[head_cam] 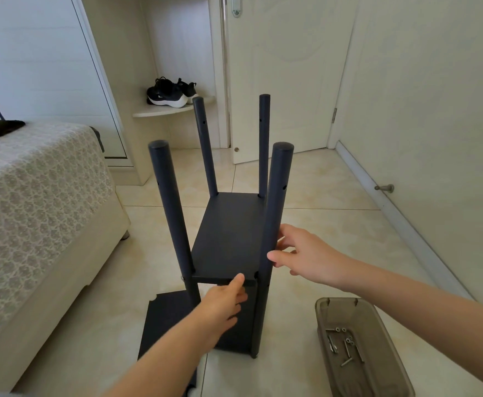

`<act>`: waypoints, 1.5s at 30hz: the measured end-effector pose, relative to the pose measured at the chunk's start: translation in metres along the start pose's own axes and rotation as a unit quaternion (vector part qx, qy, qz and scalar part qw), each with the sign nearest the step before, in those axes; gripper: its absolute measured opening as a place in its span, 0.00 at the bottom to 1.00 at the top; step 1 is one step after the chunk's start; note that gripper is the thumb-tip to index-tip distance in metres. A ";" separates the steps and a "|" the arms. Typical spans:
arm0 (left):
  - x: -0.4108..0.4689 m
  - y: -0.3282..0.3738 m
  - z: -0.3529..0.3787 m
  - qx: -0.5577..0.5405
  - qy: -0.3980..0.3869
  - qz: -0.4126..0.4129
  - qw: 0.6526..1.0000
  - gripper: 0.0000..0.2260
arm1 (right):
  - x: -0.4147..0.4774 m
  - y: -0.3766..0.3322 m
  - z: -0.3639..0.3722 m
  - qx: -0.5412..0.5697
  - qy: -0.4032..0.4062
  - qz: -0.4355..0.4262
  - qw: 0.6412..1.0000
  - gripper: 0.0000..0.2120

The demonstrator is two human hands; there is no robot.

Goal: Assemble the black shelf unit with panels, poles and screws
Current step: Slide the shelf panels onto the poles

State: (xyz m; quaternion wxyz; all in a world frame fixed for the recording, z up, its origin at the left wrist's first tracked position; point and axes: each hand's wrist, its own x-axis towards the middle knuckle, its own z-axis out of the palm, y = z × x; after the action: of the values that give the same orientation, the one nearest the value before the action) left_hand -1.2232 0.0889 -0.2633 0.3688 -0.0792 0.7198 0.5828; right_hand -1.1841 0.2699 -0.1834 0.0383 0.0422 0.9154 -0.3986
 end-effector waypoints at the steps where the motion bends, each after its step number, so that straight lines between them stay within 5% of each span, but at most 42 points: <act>1: 0.002 -0.004 0.006 -0.057 0.000 -0.006 0.998 0.26 | -0.001 -0.001 -0.001 0.000 0.003 -0.003 1.000 0.14; 5: 0.010 -0.022 0.021 -0.235 0.022 0.009 0.972 0.20 | -0.003 -0.003 0.001 -0.011 0.012 -0.010 1.000 0.14; 11: 0.025 -0.026 0.028 -0.346 0.019 0.078 0.935 0.12 | -0.002 0.000 0.005 -0.009 0.022 -0.005 1.000 0.17; 23: 0.040 -0.032 0.031 -0.277 -0.027 0.132 0.952 0.04 | 0.005 0.004 0.005 -0.006 0.034 -0.013 0.999 0.16; 30: 0.046 -0.041 0.042 -0.240 0.027 0.185 0.953 0.24 | 0.004 0.004 0.009 -0.017 0.048 -0.013 0.999 0.16; 45: 0.063 -0.033 0.067 -0.248 0.099 0.222 0.938 0.23 | 0.009 0.012 0.004 0.023 0.105 -0.003 0.994 0.15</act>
State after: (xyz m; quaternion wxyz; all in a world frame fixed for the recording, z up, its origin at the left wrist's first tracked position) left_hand -1.2210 0.1590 -0.3314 0.1254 -0.0634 0.5844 0.7992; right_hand -1.1919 0.2760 -0.1958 -0.0603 0.0816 0.9051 -0.4129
